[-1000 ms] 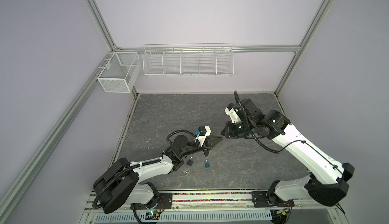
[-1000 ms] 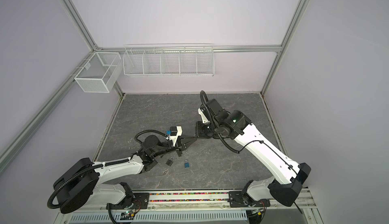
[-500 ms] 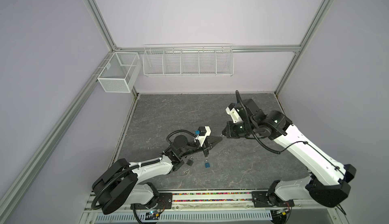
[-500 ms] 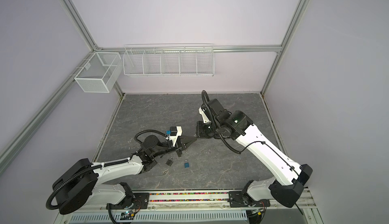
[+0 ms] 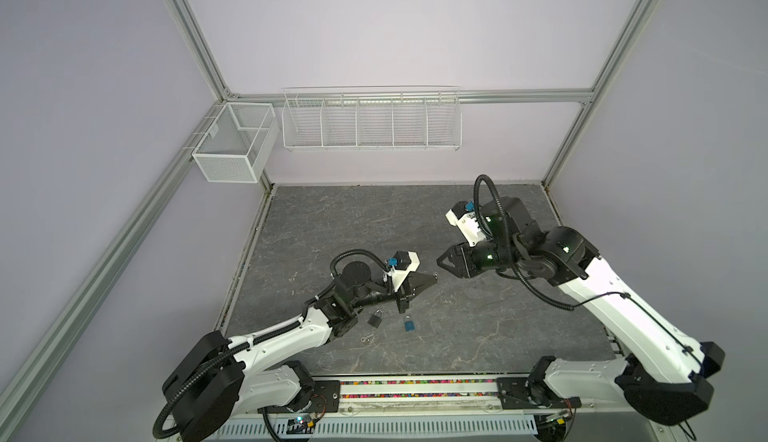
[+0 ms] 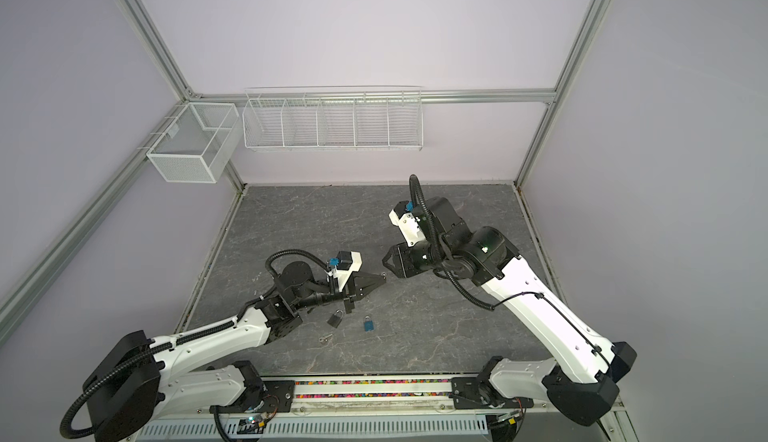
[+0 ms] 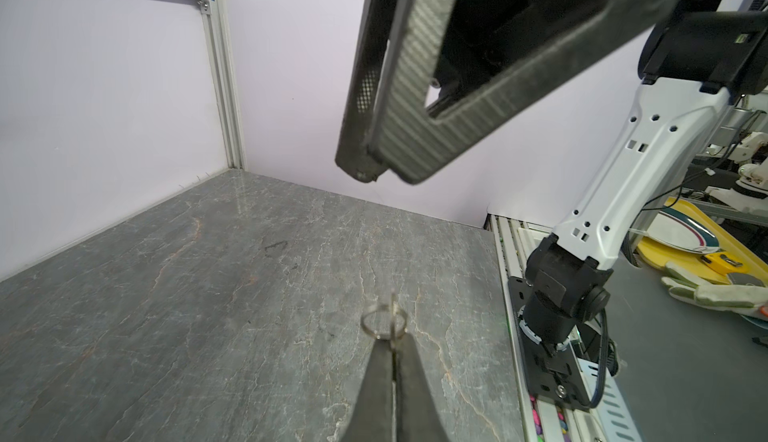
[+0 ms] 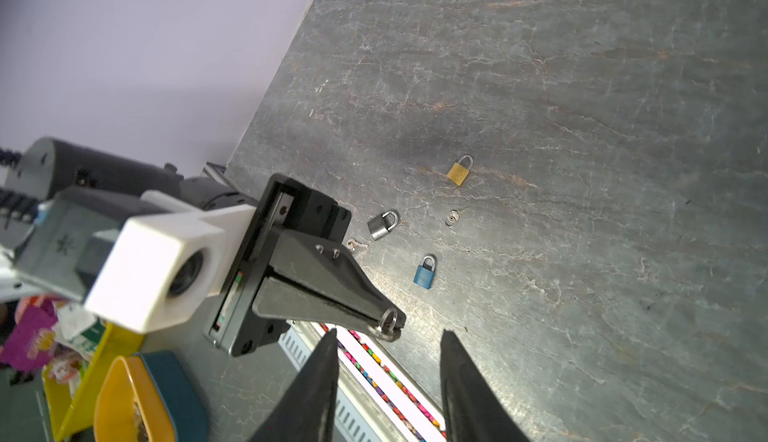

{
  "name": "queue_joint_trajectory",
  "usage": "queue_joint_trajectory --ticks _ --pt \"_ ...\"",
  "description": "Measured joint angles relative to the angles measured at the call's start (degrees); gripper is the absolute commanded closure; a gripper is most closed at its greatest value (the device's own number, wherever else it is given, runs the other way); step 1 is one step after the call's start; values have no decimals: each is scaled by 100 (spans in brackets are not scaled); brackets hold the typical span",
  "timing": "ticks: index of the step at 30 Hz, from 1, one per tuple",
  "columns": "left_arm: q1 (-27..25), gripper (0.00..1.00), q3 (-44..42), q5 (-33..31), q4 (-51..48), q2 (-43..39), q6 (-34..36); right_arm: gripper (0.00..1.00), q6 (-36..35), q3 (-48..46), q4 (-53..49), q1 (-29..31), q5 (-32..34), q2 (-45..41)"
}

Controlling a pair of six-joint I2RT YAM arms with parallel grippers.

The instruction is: Unlock with the key

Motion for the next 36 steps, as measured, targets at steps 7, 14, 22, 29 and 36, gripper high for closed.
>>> queue_joint_trajectory --ticks 7,14,22,29,36 --pt "0 100 20 164 -129 -57 37 59 -715 -107 -114 0 -295 17" --pt "0 100 92 356 -131 -59 35 64 -1300 -101 -321 0 -531 120" --pt "0 100 131 474 -149 -59 52 71 -1727 -101 -533 0 -715 195" --pt "0 100 175 557 -170 -59 55 74 -1891 -61 -562 0 -723 236" --pt "2 100 229 590 -212 -42 52 80 -2028 44 -629 2 -828 374"
